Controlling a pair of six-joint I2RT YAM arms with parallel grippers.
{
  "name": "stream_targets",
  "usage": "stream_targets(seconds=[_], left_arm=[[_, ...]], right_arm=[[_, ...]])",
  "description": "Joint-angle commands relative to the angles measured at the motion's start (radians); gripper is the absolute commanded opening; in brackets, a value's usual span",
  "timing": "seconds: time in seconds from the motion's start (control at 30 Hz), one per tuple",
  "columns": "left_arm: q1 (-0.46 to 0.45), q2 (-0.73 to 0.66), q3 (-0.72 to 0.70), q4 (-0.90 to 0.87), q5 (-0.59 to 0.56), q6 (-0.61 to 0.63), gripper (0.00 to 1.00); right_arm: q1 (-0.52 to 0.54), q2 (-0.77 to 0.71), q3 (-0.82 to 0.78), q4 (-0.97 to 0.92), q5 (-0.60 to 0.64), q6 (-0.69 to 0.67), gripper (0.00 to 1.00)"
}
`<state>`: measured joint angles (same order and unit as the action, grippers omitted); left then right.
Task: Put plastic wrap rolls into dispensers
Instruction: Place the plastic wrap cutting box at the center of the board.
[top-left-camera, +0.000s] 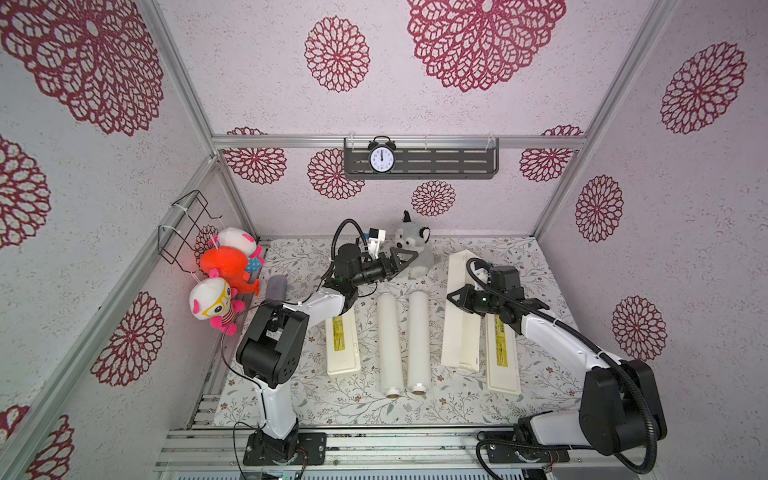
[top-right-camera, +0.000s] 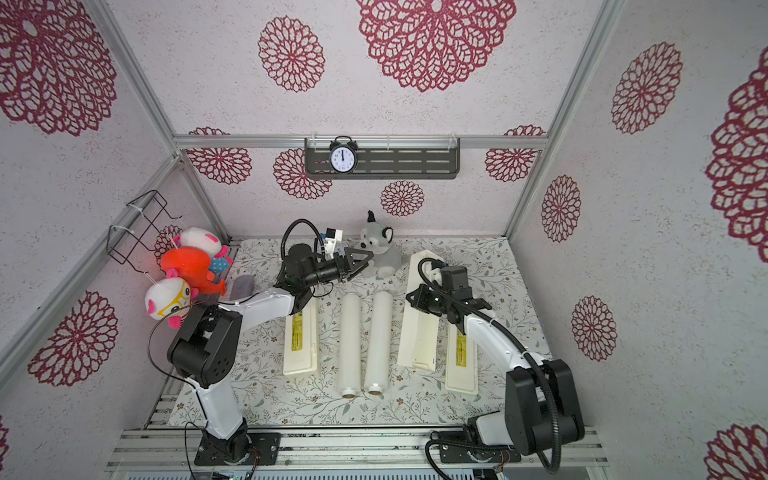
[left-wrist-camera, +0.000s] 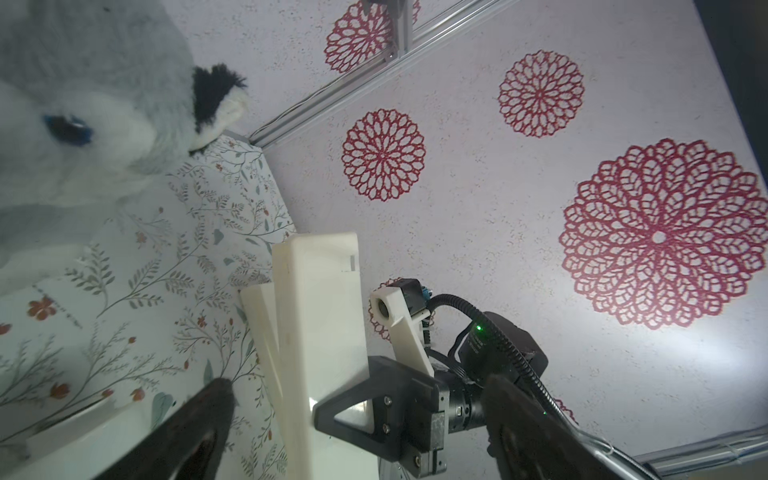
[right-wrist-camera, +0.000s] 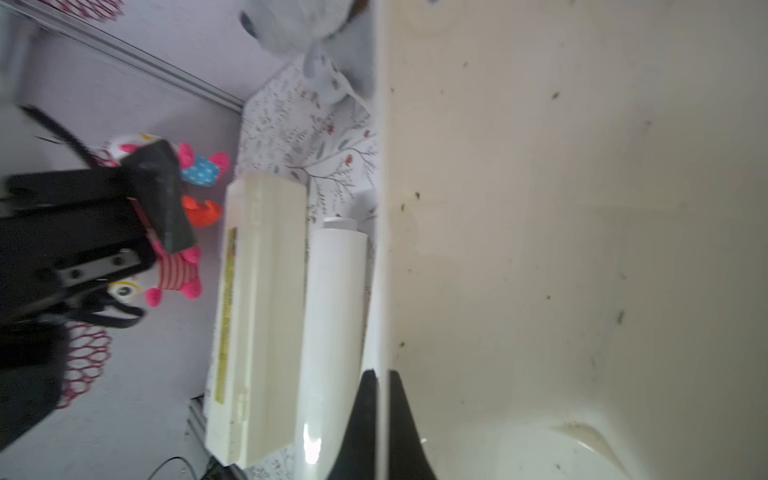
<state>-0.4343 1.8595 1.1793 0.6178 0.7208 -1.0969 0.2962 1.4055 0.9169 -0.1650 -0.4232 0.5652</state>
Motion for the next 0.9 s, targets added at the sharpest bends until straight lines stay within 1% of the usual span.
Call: stream_targets(seconds=[0.0,0.07,0.2,0.33,0.43,0.5,0.6,0.63,0.67,0.7,0.8,0.87], left_arm=[[-0.013,-0.048,0.02,-0.287,-0.076,0.159,0.98],[-0.022,-0.053,0.024,-0.364,-0.11,0.189,0.98],[-0.033,-0.051,0.005,-0.382,-0.126,0.198,0.98],[-0.045,-0.052,-0.004,-0.419,-0.15,0.221,0.99],[-0.046,-0.05,-0.01,-0.441,-0.164,0.224,0.99],[-0.046,-0.046,-0.016,-0.447,-0.173,0.221,0.99],[-0.047,-0.037,-0.016,-0.468,-0.186,0.215,1.0],[-0.048,-0.038,-0.016,-0.481,-0.195,0.215,1.0],[-0.05,-0.04,-0.016,-0.497,-0.202,0.22,1.0],[-0.053,-0.044,-0.017,-0.508,-0.212,0.226,1.0],[-0.068,-0.046,-0.004,-0.554,-0.237,0.23,1.0],[-0.091,-0.041,0.028,-0.652,-0.278,0.255,1.0]], right_arm=[[0.045,0.059,0.044,-0.164,0.208,-0.114,0.0],[0.067,0.099,0.052,-0.17,0.255,-0.114,0.0],[0.119,0.172,0.092,-0.174,0.322,-0.117,0.0],[0.151,0.239,0.127,-0.173,0.353,-0.12,0.0],[0.153,0.254,0.133,-0.146,0.331,-0.117,0.01],[0.153,0.265,0.145,-0.136,0.312,-0.118,0.07],[0.154,0.278,0.165,-0.158,0.313,-0.131,0.21],[0.153,0.268,0.165,-0.166,0.321,-0.135,0.31],[0.154,0.252,0.162,-0.171,0.334,-0.137,0.37],[0.153,0.235,0.16,-0.172,0.34,-0.14,0.4],[0.15,0.18,0.158,-0.184,0.337,-0.141,0.41],[0.143,0.138,0.151,-0.19,0.34,-0.139,0.41]])
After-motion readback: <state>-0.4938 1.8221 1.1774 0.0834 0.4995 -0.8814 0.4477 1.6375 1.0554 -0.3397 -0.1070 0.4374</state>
